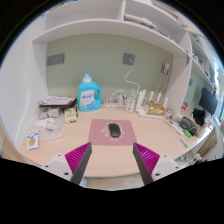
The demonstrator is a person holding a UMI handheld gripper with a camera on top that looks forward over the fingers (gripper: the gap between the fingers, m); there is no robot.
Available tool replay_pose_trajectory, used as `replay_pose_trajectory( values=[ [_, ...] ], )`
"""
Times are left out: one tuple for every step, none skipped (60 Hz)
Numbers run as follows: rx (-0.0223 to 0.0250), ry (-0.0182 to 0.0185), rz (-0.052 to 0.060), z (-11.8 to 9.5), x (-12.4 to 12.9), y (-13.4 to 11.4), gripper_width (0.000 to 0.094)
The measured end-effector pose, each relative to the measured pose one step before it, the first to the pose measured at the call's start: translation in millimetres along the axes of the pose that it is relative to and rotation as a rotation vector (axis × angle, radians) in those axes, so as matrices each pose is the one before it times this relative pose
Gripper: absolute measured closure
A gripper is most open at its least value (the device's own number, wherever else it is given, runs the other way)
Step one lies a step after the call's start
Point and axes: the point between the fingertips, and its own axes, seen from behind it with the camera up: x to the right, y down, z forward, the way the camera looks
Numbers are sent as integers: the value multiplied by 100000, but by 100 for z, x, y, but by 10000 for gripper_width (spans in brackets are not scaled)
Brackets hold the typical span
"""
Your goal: Arrange mouse
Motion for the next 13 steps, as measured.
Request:
replay_pose_trajectory(
  values=[
    [-152, 302, 158, -72, 26, 149, 88],
    [-138, 251, 161, -341, 90, 110, 89],
    [-76, 171, 212, -181, 14, 84, 86],
    [-35, 132, 175, -162, 14, 54, 85],
    [103, 180, 49, -129, 44, 22, 86],
    [172, 215, -49, -94, 47, -24, 85],
    [177, 237, -139, -106, 66, -38, 84],
    [164, 218, -173, -101, 92, -44, 86],
    [242, 195, -190, -107, 76, -46, 85],
    [272, 136, -163, -79, 83, -107, 86],
    [170, 4, -242, -85, 82, -135, 85],
    [184, 10, -115, -52, 5, -79, 85],
    [125, -28, -91, -61, 19, -62, 86]
  ],
)
